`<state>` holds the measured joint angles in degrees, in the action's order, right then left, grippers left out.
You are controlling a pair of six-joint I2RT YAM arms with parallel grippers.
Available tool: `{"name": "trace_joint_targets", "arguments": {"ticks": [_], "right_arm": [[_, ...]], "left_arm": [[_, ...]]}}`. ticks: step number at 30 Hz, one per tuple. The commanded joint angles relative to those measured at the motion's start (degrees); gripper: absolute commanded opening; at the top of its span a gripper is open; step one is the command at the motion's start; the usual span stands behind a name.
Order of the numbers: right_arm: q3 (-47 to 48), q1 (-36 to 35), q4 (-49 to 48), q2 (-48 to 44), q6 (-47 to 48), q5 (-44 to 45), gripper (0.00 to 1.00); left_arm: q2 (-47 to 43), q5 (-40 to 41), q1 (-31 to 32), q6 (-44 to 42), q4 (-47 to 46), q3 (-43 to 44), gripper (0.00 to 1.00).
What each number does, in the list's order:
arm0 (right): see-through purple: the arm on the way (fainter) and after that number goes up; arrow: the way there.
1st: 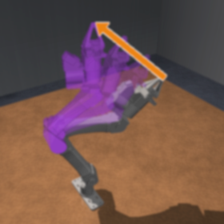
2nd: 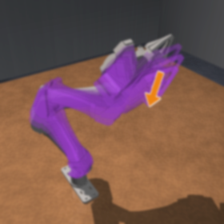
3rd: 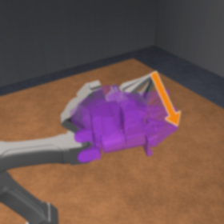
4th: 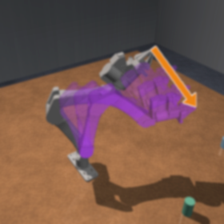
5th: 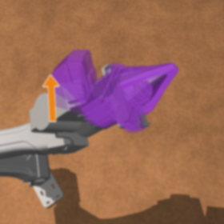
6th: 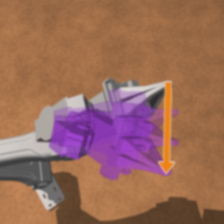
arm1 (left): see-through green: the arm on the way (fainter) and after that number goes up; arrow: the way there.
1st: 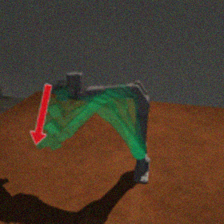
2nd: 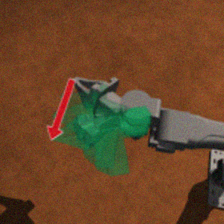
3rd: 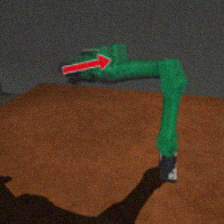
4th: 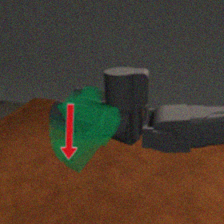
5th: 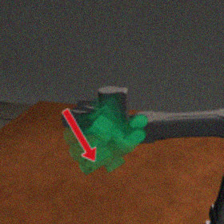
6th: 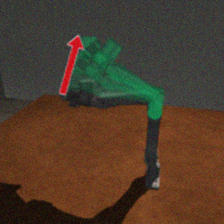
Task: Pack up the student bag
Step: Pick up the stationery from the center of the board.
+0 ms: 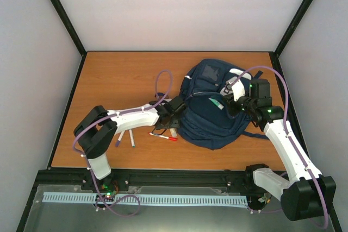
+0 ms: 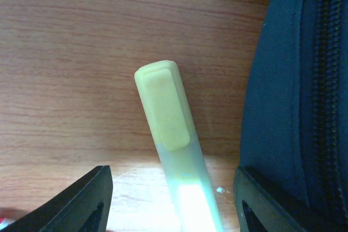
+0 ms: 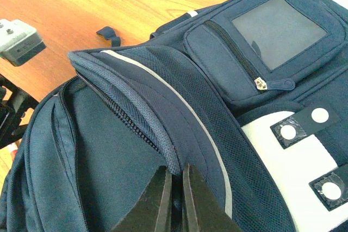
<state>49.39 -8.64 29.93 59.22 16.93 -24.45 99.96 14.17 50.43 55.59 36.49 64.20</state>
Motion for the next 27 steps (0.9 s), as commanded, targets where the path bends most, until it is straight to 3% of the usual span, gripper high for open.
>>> {"name": "trace_joint_targets", "arguments": {"ticks": [1, 13, 23, 27], "right_arm": [[-0.1, 1.0, -4.0, -1.4, 0.5, 0.5, 0.03], [-0.2, 1.2, -3.7, -1.8, 1.0, -0.3, 0.03], [-0.3, 1.3, -3.6, -1.9, 1.2, -0.6, 0.03], [-0.3, 1.3, -3.5, -1.7, 1.2, -0.8, 0.03]], "left_arm": [[2.5, 0.2, -0.5, -0.6, 1.2, 3.5, 0.63], [6.5, -1.6, -0.9, -2.2, 1.1, 3.9, 0.57], [5.8, -2.6, -2.7, -7.8, 5.0, 4.0, 0.39], [6.0, -2.4, -3.1, -9.8, 5.9, 3.8, 0.37]]}}
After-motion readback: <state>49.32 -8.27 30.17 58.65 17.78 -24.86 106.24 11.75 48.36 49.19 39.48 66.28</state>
